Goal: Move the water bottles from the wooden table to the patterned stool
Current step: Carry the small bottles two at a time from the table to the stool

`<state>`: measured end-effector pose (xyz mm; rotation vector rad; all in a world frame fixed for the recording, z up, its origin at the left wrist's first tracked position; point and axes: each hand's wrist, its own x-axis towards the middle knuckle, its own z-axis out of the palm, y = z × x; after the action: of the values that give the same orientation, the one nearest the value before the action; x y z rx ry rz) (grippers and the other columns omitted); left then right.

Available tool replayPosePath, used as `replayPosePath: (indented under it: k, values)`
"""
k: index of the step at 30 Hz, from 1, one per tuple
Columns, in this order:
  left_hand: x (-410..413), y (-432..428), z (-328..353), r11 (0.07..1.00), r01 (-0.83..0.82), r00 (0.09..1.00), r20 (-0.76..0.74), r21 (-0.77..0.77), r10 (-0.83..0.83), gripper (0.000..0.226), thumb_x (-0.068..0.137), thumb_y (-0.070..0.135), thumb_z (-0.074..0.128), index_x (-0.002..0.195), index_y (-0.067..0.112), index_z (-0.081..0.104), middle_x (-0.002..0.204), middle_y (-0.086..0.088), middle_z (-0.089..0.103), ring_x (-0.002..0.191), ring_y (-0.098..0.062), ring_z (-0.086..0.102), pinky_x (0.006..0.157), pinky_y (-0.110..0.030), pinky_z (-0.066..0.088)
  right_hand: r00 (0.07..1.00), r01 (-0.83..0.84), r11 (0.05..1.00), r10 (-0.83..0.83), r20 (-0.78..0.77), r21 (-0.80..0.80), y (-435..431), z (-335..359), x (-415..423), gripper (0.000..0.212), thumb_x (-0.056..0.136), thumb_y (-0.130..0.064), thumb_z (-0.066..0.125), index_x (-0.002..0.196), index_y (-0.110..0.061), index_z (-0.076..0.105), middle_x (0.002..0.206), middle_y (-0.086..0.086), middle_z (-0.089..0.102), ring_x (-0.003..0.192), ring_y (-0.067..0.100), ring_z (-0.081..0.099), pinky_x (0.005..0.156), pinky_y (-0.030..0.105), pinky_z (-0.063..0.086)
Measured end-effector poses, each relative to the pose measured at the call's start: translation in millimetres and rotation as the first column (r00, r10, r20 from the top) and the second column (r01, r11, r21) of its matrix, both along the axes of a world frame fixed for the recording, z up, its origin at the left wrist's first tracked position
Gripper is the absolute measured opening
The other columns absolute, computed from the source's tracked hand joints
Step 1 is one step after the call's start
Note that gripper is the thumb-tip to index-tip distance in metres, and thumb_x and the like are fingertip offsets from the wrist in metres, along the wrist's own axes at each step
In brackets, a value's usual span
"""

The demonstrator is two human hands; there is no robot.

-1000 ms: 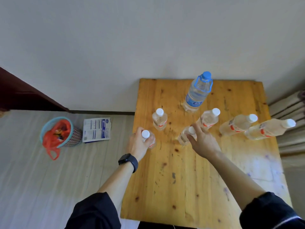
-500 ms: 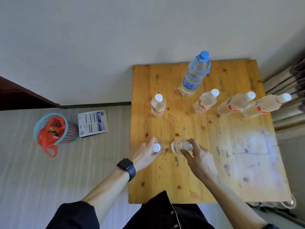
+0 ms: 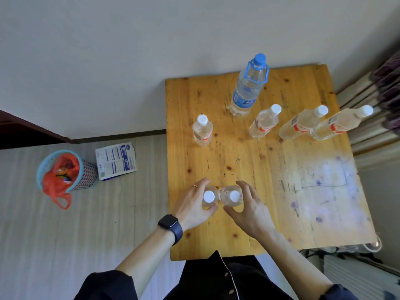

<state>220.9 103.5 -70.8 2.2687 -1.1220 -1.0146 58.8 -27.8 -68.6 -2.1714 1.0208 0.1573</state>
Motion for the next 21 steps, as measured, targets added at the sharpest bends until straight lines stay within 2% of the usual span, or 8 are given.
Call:
replayPosePath:
  k: [2, 5, 7, 9, 11, 16, 19, 21]
  values:
    - [-6, -1, -4, 0.998, -0.052, 0.997, -0.066, -0.024, 0.051, 0.084, 0.081, 0.041, 0.076, 0.148, 0.029, 0.026, 0.158, 0.006, 0.029, 0.137, -0.014, 0.039, 0.103, -0.021, 0.037, 0.997, -0.026, 0.991, 0.017, 0.070, 0.131, -8, -9, -1, 0.091, 0.075, -0.041, 0.080, 0.149, -0.040, 0.026, 0.157, -0.013, 0.028, 0.132, 0.018, 0.047, 0.094, 0.036, 0.050]
    - [-12, -7, -12, 0.979, -0.201, 0.969, -0.150, -0.029, 0.194, 0.081, 0.077, 0.040, 0.081, 0.144, 0.032, 0.036, 0.149, 0.010, 0.040, 0.134, -0.010, 0.039, 0.099, -0.016, 0.032, 0.991, -0.100, 0.968, 0.078, 0.104, 0.228, -19, -19, 4, 0.093, 0.070, -0.031, 0.086, 0.146, -0.042, 0.034, 0.158, -0.020, 0.023, 0.137, 0.010, 0.040, 0.097, 0.026, 0.042]
    - [-12, -12, -19, 0.967, -0.255, 0.954, -0.163, -0.009, 0.250, 0.072, 0.074, 0.044, 0.082, 0.136, 0.031, 0.047, 0.137, 0.009, 0.052, 0.126, -0.011, 0.048, 0.093, -0.017, 0.037, 0.992, -0.116, 0.965, 0.098, 0.084, 0.235, -21, -28, 9, 0.082, 0.069, -0.030, 0.087, 0.138, -0.037, 0.043, 0.152, -0.021, 0.033, 0.133, 0.012, 0.046, 0.094, 0.025, 0.043]
    - [-12, -13, -25, 0.970, -0.242, 0.960, -0.150, -0.009, 0.238, 0.063, 0.073, 0.044, 0.082, 0.127, 0.031, 0.051, 0.122, 0.010, 0.061, 0.113, -0.012, 0.056, 0.083, -0.018, 0.042, 0.996, -0.074, 0.972, 0.059, 0.074, 0.222, -20, -34, 13, 0.073, 0.070, -0.034, 0.085, 0.131, -0.037, 0.046, 0.139, -0.018, 0.050, 0.118, 0.016, 0.057, 0.088, 0.029, 0.048]
    - [-11, -13, -27, 0.969, -0.244, 0.960, -0.148, -0.020, 0.239, 0.057, 0.072, 0.041, 0.081, 0.119, 0.032, 0.052, 0.111, 0.011, 0.063, 0.102, -0.012, 0.059, 0.077, -0.021, 0.046, 0.998, -0.025, 0.976, 0.010, 0.068, 0.216, -17, -36, 15, 0.065, 0.070, -0.039, 0.081, 0.124, -0.041, 0.045, 0.126, -0.018, 0.056, 0.105, 0.016, 0.061, 0.082, 0.031, 0.051]
    - [-3, -15, -21, 0.986, -0.158, 0.984, -0.086, -0.047, 0.153, 0.053, 0.073, 0.051, 0.077, 0.115, 0.034, 0.050, 0.101, 0.014, 0.063, 0.088, -0.011, 0.059, 0.066, -0.029, 0.051, 0.994, 0.058, 0.987, -0.070, 0.080, 0.152, -1, -28, 3, 0.063, 0.071, -0.039, 0.078, 0.125, -0.040, 0.045, 0.125, -0.018, 0.055, 0.104, 0.016, 0.061, 0.082, 0.032, 0.051]
    - [-4, -22, -3, 0.994, -0.037, 0.999, -0.024, -0.106, 0.034, 0.054, 0.074, 0.051, 0.078, 0.117, 0.030, 0.051, 0.098, 0.014, 0.060, 0.083, -0.010, 0.055, 0.061, -0.022, 0.043, 0.971, 0.201, 0.970, -0.216, 0.106, 0.136, 11, -4, -21, 0.064, 0.070, -0.041, 0.079, 0.123, -0.046, 0.043, 0.122, -0.022, 0.056, 0.098, 0.010, 0.061, 0.080, 0.029, 0.053]
    - [-13, -31, 14, 0.987, 0.071, 0.997, 0.015, -0.141, -0.070, 0.055, 0.074, 0.053, 0.078, 0.117, 0.030, 0.051, 0.098, 0.012, 0.063, 0.083, -0.012, 0.057, 0.062, -0.024, 0.045, 0.933, 0.310, 0.944, -0.326, 0.153, 0.116, 21, 17, -45, 0.064, 0.070, -0.042, 0.080, 0.122, -0.047, 0.043, 0.115, -0.023, 0.059, 0.093, 0.007, 0.062, 0.075, 0.027, 0.054]
